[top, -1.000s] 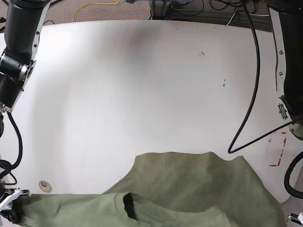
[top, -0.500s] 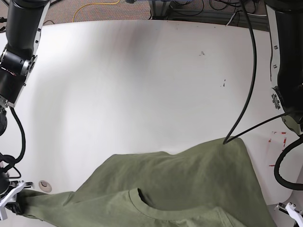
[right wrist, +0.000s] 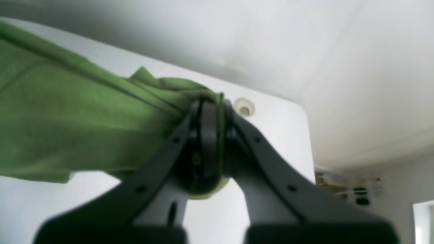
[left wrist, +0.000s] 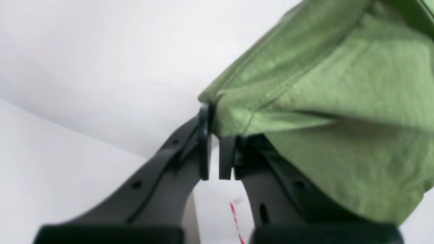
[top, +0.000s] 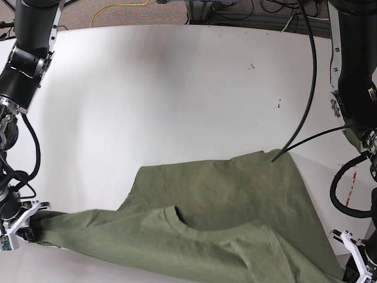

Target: Fold the T-shirt properly

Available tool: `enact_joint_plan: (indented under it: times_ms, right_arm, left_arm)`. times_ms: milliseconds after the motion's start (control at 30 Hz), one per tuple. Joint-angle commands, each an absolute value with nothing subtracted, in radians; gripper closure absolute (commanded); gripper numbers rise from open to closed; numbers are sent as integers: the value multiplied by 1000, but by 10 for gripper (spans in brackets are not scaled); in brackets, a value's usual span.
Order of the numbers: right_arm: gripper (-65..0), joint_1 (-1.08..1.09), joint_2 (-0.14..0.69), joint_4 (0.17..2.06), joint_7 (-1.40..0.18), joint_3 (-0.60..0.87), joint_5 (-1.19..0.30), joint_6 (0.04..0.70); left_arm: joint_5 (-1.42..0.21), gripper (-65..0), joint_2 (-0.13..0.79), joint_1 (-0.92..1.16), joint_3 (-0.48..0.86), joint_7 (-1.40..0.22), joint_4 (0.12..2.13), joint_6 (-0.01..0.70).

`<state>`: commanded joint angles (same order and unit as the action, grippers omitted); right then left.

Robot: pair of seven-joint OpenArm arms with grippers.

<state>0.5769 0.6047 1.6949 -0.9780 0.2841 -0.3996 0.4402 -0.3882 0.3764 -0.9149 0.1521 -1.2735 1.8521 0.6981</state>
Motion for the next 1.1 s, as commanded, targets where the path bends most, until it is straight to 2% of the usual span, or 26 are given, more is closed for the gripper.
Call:
enact_joint_plan:
  times_ms: [167,633,833,1100]
  right_arm:
    - [-3,474,582,1773,-982,331,-399,440]
    - [0,315,531,1829,-990,462,-406,441]
    - [0,289,535,1858,-1007,455,-408,447]
    - [0,294,551,1868,-1024,395,-435,448]
  left_arm:
    - [-398,-14,373,-839,176,-1264,1880,698]
    - [-410,-9,368,-635,195,-1246,1950,698]
    - [-410,-5,358,-519,187,-1261,1992,698]
    - [-405,-2,362,-491,186,-1258,1994,698]
